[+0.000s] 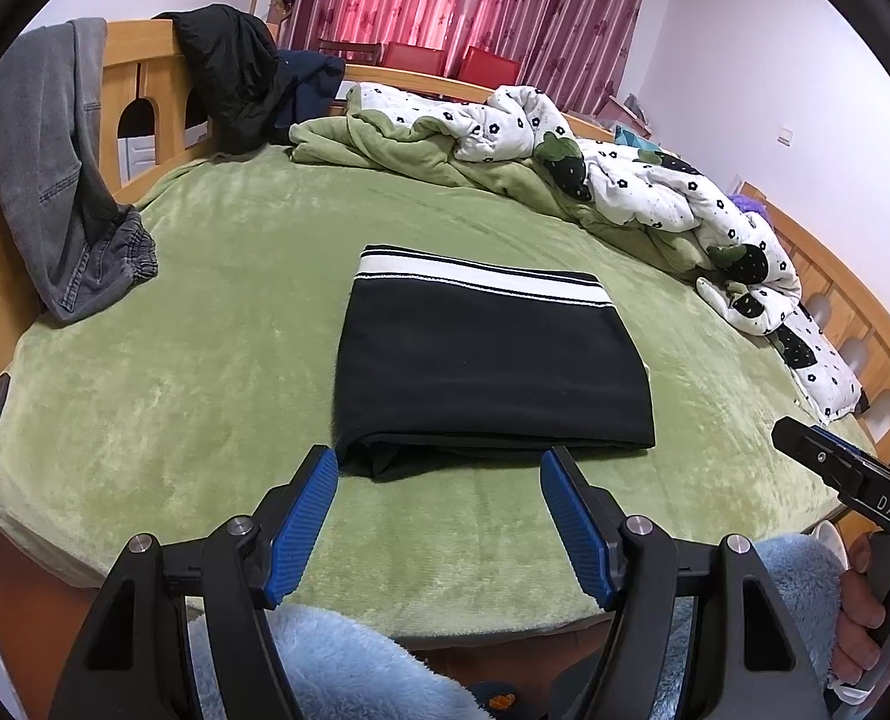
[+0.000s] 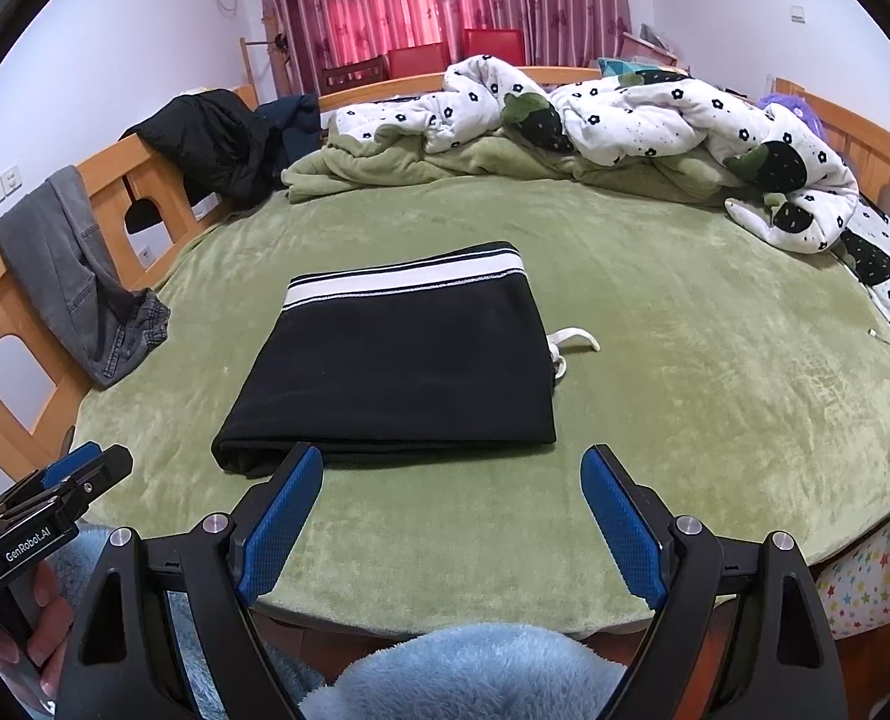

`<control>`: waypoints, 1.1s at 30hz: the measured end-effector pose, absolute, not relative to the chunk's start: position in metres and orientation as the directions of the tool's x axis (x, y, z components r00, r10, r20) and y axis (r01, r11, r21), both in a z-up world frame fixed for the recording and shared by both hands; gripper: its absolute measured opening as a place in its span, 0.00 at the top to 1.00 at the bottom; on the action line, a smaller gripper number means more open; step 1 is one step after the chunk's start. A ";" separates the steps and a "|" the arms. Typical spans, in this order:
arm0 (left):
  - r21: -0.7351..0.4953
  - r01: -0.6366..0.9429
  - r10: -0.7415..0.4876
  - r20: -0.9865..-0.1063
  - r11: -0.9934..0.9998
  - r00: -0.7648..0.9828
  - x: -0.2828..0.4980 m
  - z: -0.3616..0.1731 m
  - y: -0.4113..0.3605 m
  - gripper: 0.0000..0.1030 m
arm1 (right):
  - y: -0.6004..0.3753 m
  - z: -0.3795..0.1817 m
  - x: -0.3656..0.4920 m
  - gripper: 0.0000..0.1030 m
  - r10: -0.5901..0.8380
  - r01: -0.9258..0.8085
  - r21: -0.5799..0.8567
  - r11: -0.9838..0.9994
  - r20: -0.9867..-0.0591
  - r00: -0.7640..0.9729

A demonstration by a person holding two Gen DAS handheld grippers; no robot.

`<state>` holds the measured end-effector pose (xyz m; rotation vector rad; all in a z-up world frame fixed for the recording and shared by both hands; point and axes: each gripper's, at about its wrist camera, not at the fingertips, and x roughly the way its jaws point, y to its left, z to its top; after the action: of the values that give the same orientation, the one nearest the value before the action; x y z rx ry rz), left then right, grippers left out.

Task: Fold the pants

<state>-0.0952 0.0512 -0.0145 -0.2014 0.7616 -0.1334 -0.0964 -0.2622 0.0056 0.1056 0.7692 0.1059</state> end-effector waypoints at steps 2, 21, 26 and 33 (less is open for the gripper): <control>-0.234 0.041 -0.192 -0.671 0.971 0.716 -0.095 -0.015 0.053 0.34 | -0.262 0.005 -0.097 0.15 0.134 -0.057 0.134 0.989 -0.688 0.714; -0.232 0.014 -0.171 -0.673 0.973 0.720 -0.100 -0.019 0.055 0.34 | -0.257 -0.002 -0.096 0.15 0.118 -0.062 0.104 0.993 -0.721 0.683; -0.230 0.008 -0.166 -0.676 0.973 0.718 -0.102 -0.020 0.055 0.34 | -0.258 -0.003 -0.097 0.15 0.120 -0.060 0.109 0.992 -0.725 0.679; -0.230 0.007 -0.166 -0.676 0.973 0.718 -0.101 -0.020 0.057 0.34 | -0.258 -0.003 -0.097 0.15 0.118 -0.058 0.107 0.993 -0.727 0.676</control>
<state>-0.1015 0.0568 -0.0203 -0.2180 0.7656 -0.0965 -0.0967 -0.2578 -0.0028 0.0775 0.8222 0.0993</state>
